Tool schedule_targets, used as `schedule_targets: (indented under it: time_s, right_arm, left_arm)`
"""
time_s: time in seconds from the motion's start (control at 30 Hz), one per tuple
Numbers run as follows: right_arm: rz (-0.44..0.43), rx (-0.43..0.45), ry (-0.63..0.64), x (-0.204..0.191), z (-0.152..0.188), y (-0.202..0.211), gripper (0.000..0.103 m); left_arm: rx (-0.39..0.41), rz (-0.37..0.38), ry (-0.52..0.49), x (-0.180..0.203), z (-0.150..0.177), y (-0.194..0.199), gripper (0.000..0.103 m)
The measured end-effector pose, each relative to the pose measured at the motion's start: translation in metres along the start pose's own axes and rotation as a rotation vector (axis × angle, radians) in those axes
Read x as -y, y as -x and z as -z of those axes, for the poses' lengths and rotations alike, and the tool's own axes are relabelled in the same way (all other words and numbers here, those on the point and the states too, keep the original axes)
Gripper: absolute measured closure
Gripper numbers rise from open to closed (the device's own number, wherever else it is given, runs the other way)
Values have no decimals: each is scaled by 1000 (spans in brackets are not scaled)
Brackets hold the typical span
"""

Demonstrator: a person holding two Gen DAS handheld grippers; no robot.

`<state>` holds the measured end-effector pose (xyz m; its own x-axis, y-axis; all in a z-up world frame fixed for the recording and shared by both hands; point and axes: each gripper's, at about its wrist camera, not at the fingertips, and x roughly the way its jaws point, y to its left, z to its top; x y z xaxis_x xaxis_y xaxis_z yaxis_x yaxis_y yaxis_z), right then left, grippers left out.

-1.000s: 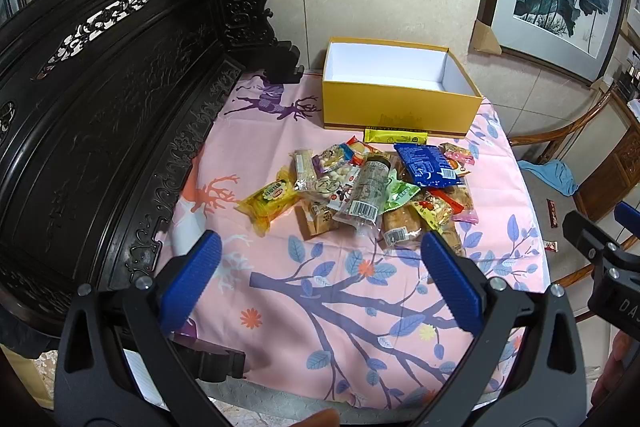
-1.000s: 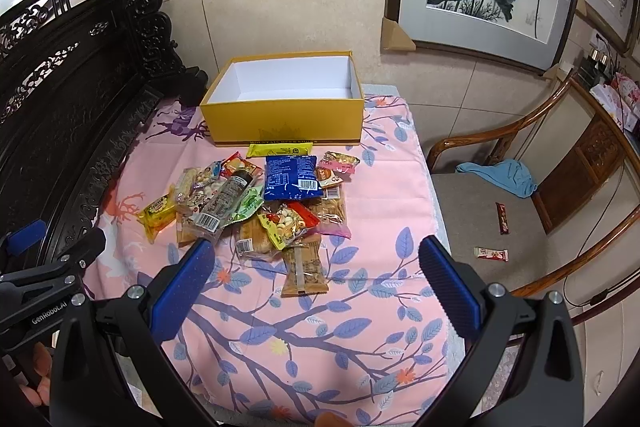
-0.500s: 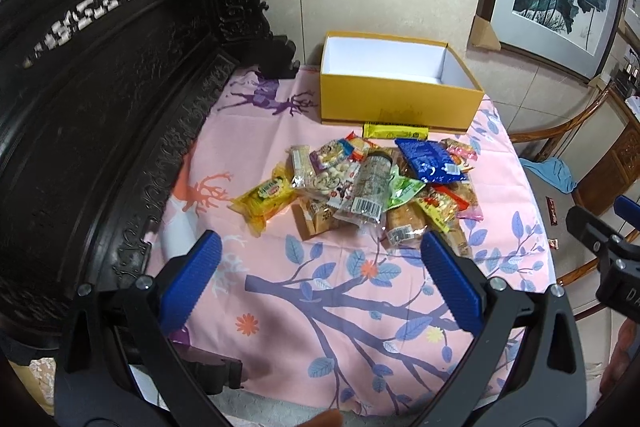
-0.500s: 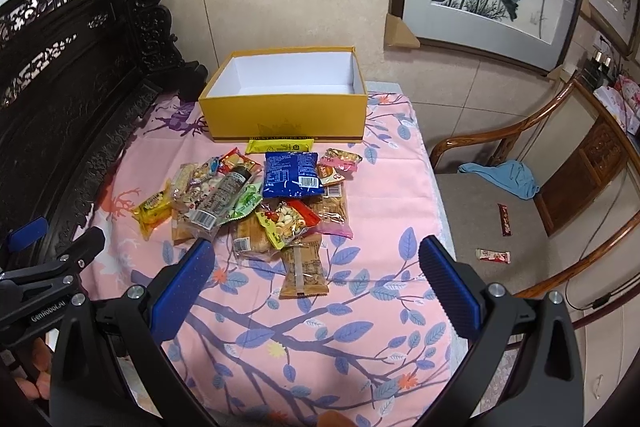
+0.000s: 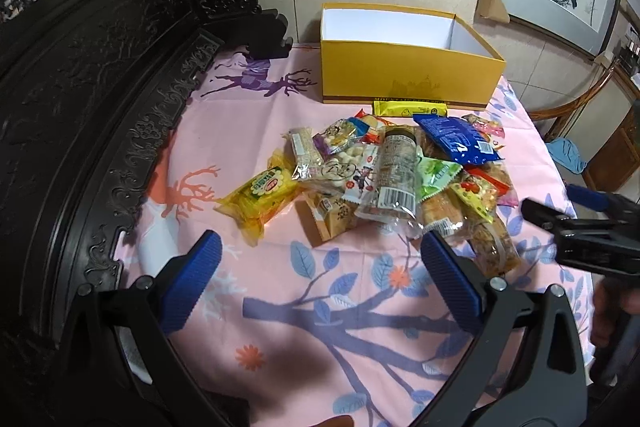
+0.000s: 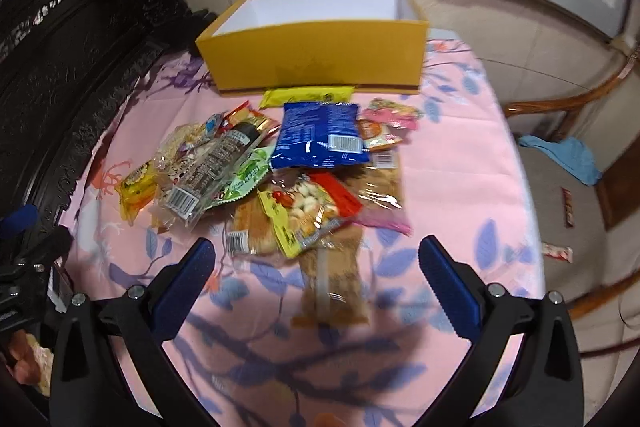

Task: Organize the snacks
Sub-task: 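Lower the right gripper onto the yellow-red snack stick and grasp it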

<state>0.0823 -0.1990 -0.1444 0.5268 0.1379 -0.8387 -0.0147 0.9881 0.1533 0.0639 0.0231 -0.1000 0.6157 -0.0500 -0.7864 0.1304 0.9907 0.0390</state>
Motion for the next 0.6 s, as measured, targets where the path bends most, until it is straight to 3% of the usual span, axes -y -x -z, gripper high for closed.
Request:
schedule_targets:
  time_s: [0.2, 0.4, 0.5, 0.57, 0.6]
  right_arm:
    - [-20, -94, 44, 5, -12, -60, 19]
    - [-63, -152, 24, 15, -13, -88, 32]
    - [-124, -149, 12, 17, -14, -95, 53]
    - [-111, -138, 29, 17, -16, -94, 60]
    - [-107, -131, 42, 16, -16, -94, 68]
  left_arm:
    - [-12, 4, -15, 1, -7, -29, 2]
    - [-51, 27, -23, 8, -8, -55, 2]
    - [-66, 35, -30, 12, -9, -64, 2]
    - [-61, 38, -42, 16, -11, -67, 2]
    - [-60, 45, -45, 19, -13, -69, 2]
